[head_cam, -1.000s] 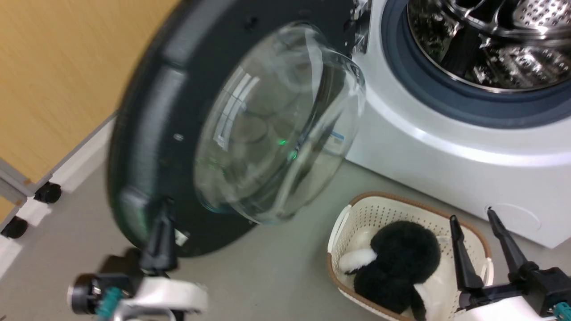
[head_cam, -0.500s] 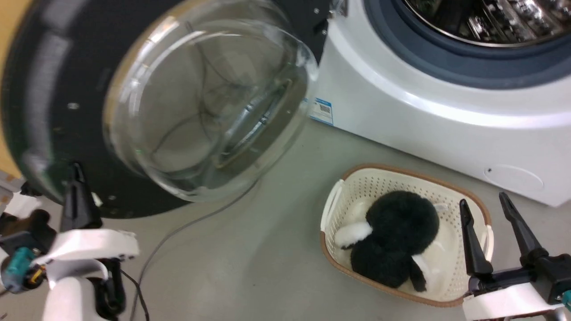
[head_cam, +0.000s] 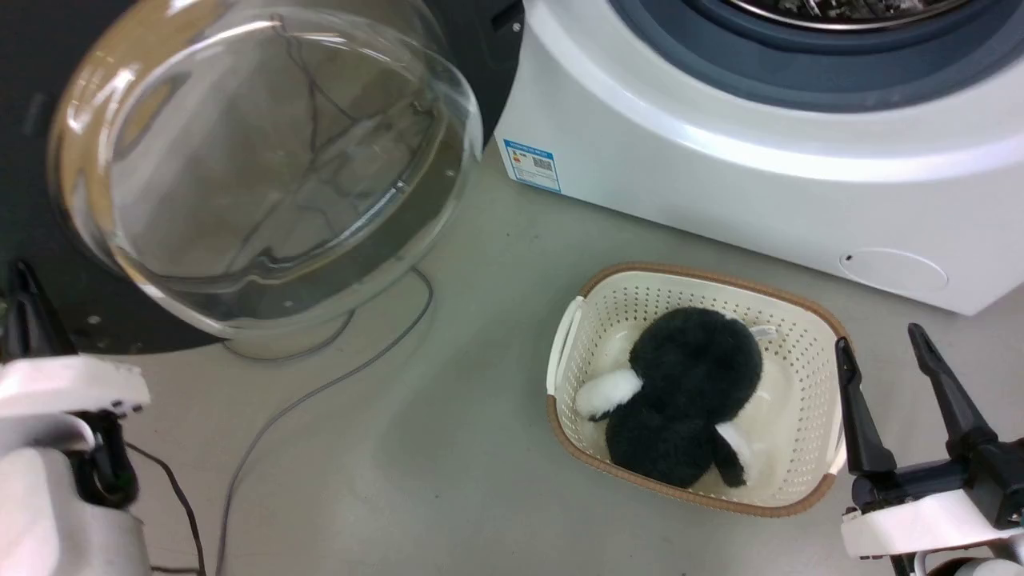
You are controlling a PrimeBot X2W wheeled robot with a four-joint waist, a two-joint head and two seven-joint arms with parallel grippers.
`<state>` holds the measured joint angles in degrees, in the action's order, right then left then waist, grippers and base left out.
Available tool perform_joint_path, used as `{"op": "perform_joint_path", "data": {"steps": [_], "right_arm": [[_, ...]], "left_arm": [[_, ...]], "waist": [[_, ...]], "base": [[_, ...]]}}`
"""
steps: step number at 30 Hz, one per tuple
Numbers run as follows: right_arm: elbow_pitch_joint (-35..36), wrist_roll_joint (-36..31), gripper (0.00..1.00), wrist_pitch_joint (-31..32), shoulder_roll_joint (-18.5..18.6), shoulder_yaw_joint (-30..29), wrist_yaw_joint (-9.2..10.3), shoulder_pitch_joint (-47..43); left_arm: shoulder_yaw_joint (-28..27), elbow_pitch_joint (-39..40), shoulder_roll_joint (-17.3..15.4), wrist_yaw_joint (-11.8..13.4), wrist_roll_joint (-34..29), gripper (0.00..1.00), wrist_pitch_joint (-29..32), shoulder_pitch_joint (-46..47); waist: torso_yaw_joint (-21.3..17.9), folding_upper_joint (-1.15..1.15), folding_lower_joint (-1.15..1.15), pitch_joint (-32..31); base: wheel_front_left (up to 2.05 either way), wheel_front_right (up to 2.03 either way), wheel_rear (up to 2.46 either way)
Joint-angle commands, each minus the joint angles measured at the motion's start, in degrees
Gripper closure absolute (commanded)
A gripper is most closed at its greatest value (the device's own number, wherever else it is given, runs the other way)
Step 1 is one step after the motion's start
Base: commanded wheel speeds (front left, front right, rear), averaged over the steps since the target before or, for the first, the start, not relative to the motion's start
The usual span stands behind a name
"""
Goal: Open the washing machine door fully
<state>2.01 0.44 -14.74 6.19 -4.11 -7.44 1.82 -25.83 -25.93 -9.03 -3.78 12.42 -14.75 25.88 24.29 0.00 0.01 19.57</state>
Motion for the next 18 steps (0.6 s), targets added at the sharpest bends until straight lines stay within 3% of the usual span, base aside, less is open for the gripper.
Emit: {"op": "perform_joint_path", "data": {"steps": [1, 10, 18], "right_arm": [[0.14, -0.44, 0.00, -0.26, 0.43, -0.10, -0.05, 0.90], [0.01, -0.72, 0.00, -0.26, 0.45, -0.29, -0.05, 1.17], [-0.98, -0.52, 0.00, -0.26, -1.28, -0.20, -0.05, 0.00]], "left_arm": [[-0.33, -0.51, -0.53, -0.33, -0.44, 1.00, -0.25, 1.39], [-2.52, -4.41, -1.22, -1.50, -2.70, 1.00, -0.25, 4.41], [-3.76, -3.11, -0.26, -2.21, -4.82, 1.00, -0.25, 1.04]], "waist": [[-0.25, 0.00, -0.01, 0.30], [-1.22, 0.00, -0.01, 0.47], [-1.88, 0.00, -0.01, -4.08]], "base": [[0.00, 0.00, 0.00], [0.00, 0.00, 0.00], [0.00, 0.00, 0.00]]}}
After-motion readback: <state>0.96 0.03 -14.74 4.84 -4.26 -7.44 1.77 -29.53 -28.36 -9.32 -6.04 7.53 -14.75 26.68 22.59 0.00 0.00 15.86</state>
